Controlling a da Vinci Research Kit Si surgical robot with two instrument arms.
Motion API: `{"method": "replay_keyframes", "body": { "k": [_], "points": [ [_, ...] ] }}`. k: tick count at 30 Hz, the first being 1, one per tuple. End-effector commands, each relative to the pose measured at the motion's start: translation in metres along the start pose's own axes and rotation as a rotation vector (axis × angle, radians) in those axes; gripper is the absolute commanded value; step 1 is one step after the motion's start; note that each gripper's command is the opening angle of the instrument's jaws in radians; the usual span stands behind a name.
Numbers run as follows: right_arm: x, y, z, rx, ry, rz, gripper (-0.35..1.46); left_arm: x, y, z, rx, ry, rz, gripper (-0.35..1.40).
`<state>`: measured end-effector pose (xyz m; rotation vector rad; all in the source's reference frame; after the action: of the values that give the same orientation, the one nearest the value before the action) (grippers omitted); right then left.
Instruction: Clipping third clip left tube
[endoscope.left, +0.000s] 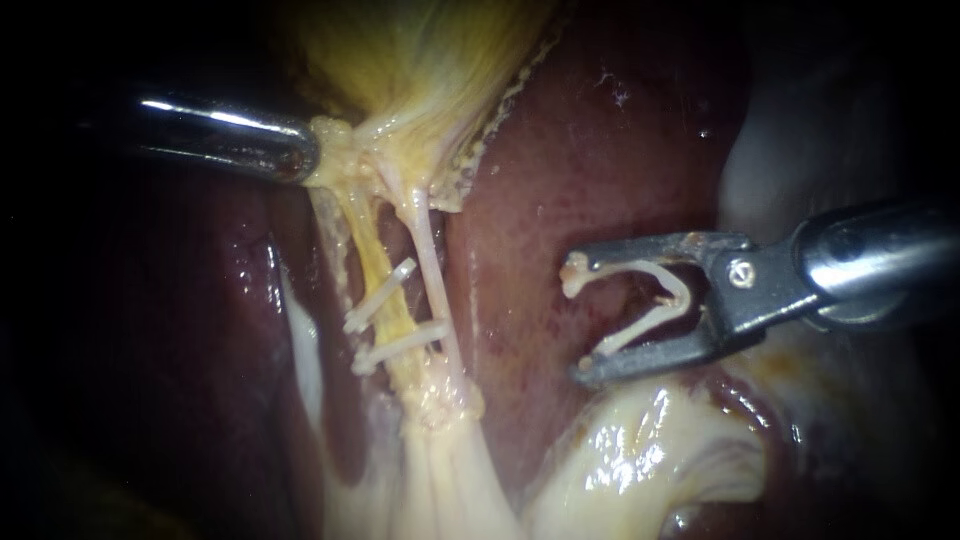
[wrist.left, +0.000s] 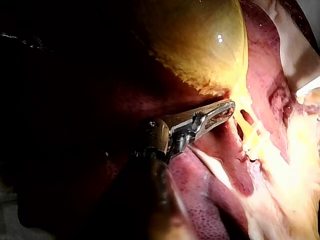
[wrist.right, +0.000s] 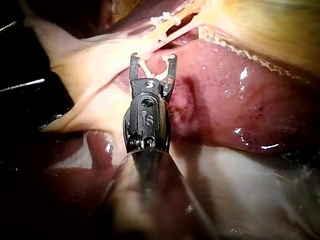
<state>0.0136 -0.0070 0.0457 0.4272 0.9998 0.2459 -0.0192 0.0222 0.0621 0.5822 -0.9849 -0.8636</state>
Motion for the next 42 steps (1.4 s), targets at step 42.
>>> {"method": "replay_keyframes", "body": {
  "k": [42],
  "points": [
    [-0.0002,0.0046,0.0133,0.184,0.107,0.378,0.45,0.0002,-0.0009,0.0009,-0.008,-0.003,-0.001,-0.35]
  ]
}}
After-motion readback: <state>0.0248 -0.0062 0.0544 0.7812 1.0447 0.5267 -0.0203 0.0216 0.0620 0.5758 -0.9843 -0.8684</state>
